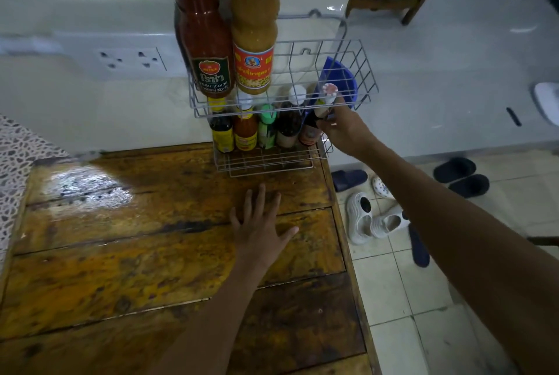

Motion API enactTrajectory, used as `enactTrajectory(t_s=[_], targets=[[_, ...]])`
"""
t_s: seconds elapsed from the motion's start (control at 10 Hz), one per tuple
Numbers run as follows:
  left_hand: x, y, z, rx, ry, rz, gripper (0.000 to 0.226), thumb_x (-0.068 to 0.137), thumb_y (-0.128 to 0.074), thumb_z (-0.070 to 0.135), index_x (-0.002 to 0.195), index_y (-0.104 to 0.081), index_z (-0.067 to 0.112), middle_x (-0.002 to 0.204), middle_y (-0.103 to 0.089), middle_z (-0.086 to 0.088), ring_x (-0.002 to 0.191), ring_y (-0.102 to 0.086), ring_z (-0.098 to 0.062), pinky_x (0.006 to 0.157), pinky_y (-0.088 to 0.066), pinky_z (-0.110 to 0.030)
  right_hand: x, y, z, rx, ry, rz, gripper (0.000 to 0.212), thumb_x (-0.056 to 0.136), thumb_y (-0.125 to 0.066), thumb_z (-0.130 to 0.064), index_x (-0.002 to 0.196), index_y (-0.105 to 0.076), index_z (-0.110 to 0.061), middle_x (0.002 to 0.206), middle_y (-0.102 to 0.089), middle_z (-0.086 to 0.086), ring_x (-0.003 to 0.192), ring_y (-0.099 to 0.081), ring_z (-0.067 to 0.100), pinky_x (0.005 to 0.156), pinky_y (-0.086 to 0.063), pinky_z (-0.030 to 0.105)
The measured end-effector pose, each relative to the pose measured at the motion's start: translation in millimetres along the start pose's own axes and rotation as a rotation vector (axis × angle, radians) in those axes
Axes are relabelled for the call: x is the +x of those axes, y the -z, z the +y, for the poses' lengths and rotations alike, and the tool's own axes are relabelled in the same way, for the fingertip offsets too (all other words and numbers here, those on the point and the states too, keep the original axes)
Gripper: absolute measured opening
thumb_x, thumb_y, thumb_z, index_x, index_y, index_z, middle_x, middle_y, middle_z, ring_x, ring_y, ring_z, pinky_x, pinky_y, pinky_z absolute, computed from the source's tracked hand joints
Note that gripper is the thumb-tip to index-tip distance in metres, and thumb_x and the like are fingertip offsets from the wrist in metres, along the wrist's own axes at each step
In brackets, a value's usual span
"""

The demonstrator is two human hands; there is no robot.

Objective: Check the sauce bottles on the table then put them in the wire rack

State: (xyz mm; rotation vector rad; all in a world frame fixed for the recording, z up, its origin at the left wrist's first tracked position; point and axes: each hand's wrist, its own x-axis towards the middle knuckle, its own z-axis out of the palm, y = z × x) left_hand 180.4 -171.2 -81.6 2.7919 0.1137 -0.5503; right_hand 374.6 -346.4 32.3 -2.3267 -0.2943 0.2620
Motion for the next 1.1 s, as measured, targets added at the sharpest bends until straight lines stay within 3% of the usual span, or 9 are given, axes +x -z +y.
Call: enactTrajectory(t_s=[0.1,0.3,0.4,0.9,1.0,1.1], targets=[[0,-1,0,-0.002,0.003,0.000,0.089,0.090,-0.033,0.085,0.163,-0.004,0.042,0.171,0.023,0.006,0.158,0.019,-0.024,0.125,-0.002,-0.063,-2,-4,-1,0.028,0.035,0.051,0.039,0.097,-0.059,-0.002,0.133,-0.048,-0.012,0.118,-0.058,-0.003,0.107,-0.055,0.011,0.071,-0.045,0.001],[0,-2,1,0.010,0.007,-0.007,0.089,0.090,-0.032,0.085,0.163,-0.003,0.042,0.171,0.023,0.006,0.158,0.019,-0.024,0.124,-0.003,-0.063,-1,-20,3,0.103,0.045,0.158,0.035,0.098,-0.061,-0.009,0.131,-0.049,-0.013,0.127,-0.064,0.006,0.112,-0.057,0.010,0.074,-0.045,0.006],[0,-3,1,0.007,0.007,-0.002,0.089,0.090,-0.032,0.085,0.162,-0.002,0.043,0.171,0.024,0.007,0.158,0.020,-0.023,0.125,-0.002,-0.063,-1,-22,10,0.139,0.030,0.184,0.039,0.099,-0.059,-0.008,0.135,-0.043,-0.009,0.130,-0.063,0.010,0.111,-0.057,0.007,0.073,-0.046,0.001],[1,-8,-2,0.019,0.012,0.027,0.089,0.089,-0.032,0.086,0.162,-0.005,0.044,0.171,0.022,0.008,0.158,0.018,-0.021,0.125,-0.001,-0.061,-4,-26,17,0.181,0.043,0.185,0.038,0.100,-0.057,-0.009,0.135,-0.043,-0.011,0.136,-0.060,0.011,0.119,-0.054,0.008,0.077,-0.044,-0.001],[-3,-2,1,0.020,0.020,0.002,0.088,0.090,-0.034,0.084,0.163,-0.007,0.042,0.172,0.019,0.007,0.159,0.016,-0.021,0.126,-0.002,-0.061,-14,-21,7,0.158,0.053,0.201,0.037,0.099,-0.061,-0.013,0.132,-0.045,-0.012,0.135,-0.061,0.009,0.122,-0.057,0.016,0.082,-0.040,0.004],[-17,-6,0,0.016,0.031,0.019,0.087,0.092,-0.036,0.082,0.164,-0.010,0.040,0.173,0.015,0.006,0.160,0.013,-0.021,0.126,-0.006,-0.061,-37,-28,8,0.156,0.039,0.243,0.035,0.099,-0.061,-0.019,0.131,-0.046,-0.016,0.131,-0.062,0.006,0.115,-0.059,0.013,0.082,-0.043,0.008]])
